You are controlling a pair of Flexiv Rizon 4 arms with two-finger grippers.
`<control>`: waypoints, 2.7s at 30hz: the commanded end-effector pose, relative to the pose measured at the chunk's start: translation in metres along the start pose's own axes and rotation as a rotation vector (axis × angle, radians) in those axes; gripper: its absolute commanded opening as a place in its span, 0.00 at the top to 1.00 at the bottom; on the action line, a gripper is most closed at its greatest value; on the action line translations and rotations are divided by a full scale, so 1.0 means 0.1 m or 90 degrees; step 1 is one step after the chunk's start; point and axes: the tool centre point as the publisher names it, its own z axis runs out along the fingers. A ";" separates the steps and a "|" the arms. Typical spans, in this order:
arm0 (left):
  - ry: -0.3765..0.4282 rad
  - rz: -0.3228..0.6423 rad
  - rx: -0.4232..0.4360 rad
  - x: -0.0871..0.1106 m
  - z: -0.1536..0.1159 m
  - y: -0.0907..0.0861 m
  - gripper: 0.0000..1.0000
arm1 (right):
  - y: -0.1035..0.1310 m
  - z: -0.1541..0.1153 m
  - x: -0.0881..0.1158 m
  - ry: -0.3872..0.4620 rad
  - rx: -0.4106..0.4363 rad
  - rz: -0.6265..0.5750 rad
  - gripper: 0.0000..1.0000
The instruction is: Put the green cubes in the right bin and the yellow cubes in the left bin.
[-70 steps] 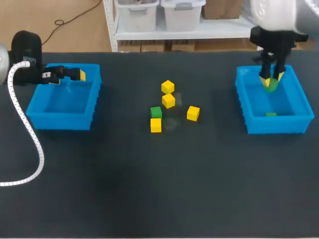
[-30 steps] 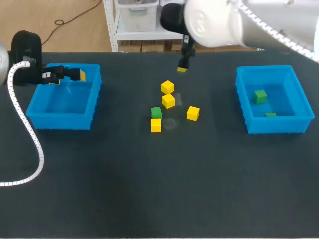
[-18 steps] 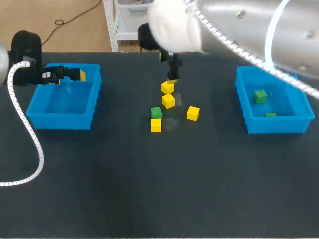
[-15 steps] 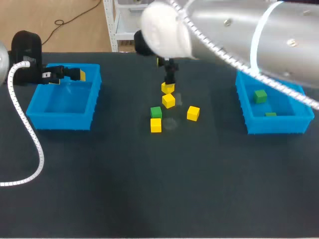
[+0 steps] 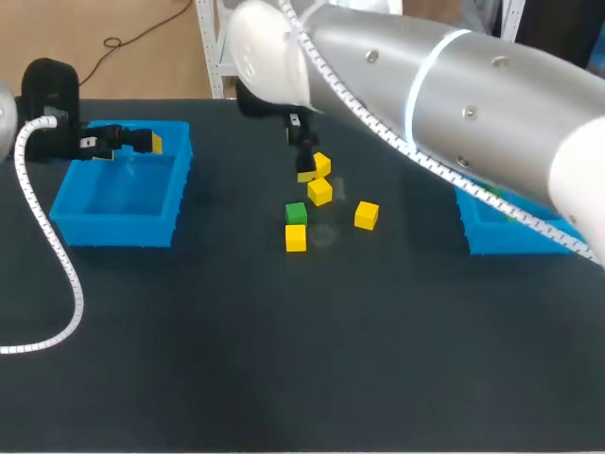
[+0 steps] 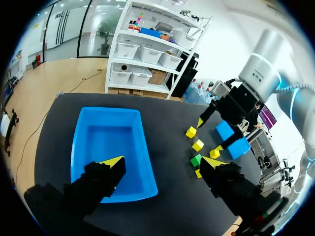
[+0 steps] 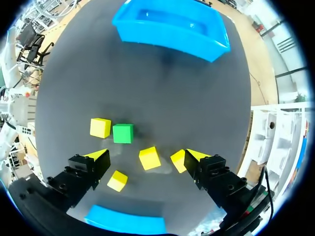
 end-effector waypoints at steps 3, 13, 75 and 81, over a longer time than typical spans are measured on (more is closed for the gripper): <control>-0.004 0.002 0.007 0.01 0.00 0.02 0.00 | 0.11 0.04 0.00 -0.006 0.003 0.003 0.00; -0.004 0.002 0.007 0.01 0.00 0.02 0.00 | 0.26 0.15 -0.06 -0.024 0.000 -0.007 0.00; -0.004 0.002 0.007 0.01 0.00 0.02 0.00 | 0.42 0.56 -0.14 -0.007 -0.022 0.021 0.00; -0.004 0.002 0.007 0.01 0.00 0.02 0.00 | 0.36 0.62 -0.13 -0.007 -0.023 0.027 0.00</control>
